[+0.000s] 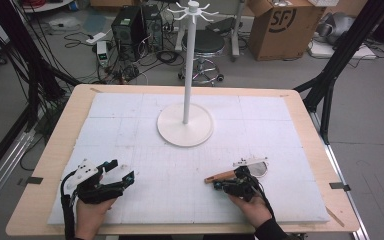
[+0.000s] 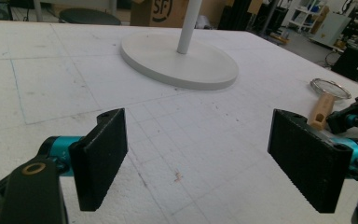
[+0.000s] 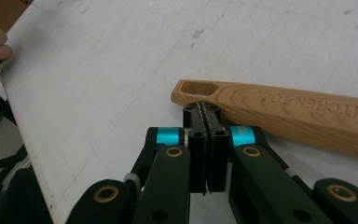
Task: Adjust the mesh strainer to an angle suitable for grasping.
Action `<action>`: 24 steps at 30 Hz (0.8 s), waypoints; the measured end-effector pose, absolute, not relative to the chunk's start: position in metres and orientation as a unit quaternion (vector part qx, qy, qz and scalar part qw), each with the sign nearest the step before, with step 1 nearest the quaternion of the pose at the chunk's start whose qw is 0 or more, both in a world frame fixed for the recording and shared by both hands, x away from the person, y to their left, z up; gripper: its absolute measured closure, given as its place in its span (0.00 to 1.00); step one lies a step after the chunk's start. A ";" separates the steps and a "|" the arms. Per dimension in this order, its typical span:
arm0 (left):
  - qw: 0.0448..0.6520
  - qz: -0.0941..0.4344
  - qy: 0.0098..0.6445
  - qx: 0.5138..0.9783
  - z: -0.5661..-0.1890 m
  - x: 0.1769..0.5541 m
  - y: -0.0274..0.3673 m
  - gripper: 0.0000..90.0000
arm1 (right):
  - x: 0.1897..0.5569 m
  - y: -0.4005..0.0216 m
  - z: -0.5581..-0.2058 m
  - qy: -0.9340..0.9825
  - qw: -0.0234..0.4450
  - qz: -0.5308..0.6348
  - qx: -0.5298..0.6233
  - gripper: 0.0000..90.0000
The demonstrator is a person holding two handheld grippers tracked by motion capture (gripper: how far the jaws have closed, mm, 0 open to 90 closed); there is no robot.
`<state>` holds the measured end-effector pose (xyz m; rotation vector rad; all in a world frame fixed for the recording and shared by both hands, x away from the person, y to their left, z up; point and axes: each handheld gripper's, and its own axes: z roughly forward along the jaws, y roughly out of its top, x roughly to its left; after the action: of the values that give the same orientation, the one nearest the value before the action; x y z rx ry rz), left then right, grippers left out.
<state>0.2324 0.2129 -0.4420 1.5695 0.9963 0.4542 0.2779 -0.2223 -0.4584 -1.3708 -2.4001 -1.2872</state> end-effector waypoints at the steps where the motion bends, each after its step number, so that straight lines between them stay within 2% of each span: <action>1: 0.576 0.196 0.426 0.670 -0.442 0.232 0.213 0.23 | 0.280 -0.221 -0.459 -0.786 0.046 -0.420 -0.451 1.00; 24: 0.575 0.193 0.425 0.672 -0.442 0.233 0.212 0.23 | 0.321 -0.213 -0.460 -0.764 0.031 -0.424 -0.485 1.00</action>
<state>0.2329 0.2117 -0.4422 1.5748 0.9948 0.4532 0.3208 -0.2130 -0.4596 -1.4952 -2.3553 -1.3063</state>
